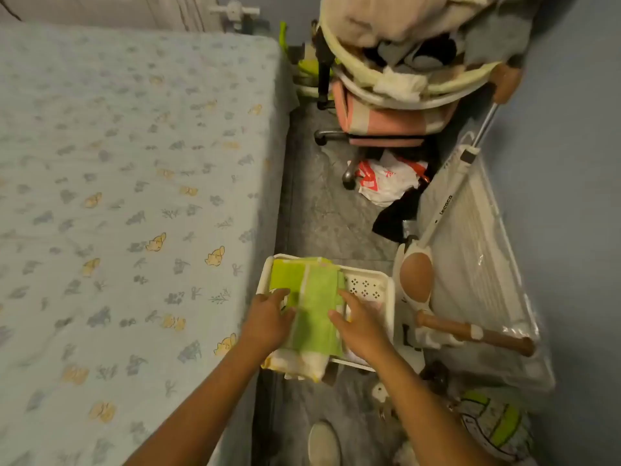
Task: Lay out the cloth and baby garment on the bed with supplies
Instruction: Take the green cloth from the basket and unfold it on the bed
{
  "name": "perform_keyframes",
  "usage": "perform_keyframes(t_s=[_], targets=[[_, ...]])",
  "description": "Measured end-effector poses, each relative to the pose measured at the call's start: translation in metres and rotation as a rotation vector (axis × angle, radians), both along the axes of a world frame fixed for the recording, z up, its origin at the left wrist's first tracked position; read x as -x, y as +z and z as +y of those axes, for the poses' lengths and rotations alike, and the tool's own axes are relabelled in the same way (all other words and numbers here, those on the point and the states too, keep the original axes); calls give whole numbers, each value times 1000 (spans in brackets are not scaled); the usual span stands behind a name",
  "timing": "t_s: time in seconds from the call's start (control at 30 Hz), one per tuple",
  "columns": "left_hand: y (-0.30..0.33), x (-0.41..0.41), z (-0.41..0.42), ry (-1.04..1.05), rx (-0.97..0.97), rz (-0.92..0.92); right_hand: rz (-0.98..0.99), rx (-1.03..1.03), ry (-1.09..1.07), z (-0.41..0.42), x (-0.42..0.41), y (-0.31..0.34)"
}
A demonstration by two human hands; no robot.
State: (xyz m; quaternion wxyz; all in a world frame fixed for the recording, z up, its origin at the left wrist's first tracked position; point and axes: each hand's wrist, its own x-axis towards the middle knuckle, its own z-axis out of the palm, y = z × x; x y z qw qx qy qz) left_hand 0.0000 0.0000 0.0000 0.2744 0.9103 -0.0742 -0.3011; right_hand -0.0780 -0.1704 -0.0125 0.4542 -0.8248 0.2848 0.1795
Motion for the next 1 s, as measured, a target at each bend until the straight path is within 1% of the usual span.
perform_keyframes(t_s=[0.07, 0.13, 0.23, 0.3, 0.4, 0.5, 0.57, 0.7, 0.8, 0.83, 0.9, 1.0], targets=[[-15, -2, -8, 5, 21, -17, 12, -30, 39, 1, -12, -16], [-24, 3, -13, -15, -26, -27, 15, -74, 62, 5, -19, -26], [-31, 4, -20, 17, -116, -4, 7, -112, -5, 12, -24, -38], [-30, 0, -22, 100, -83, -3, -27, -96, -65, 13, -25, -40], [-30, -1, -21, 186, -8, -59, -95, -28, -128, 15, -26, -40], [-33, -3, -19, 214, 77, -51, -80, -135, -146, 16, -27, -37], [-35, -7, -19, 152, 73, -5, -54, -217, -139, 16, -28, -35], [-38, -6, -22, 85, -29, 35, -80, -362, -160, 14, -27, -22], [-33, 0, -25, 64, -186, 57, -110, -386, -118, 12, -26, -8], [-30, 2, -26, 98, -189, 52, -112, -382, -113, 12, -26, -4], [-23, 2, -25, 198, -101, 30, -116, -367, -104, 10, -24, 4], [-8, 0, -19, 310, 133, 47, -124, -353, -60, 6, -23, 19]])
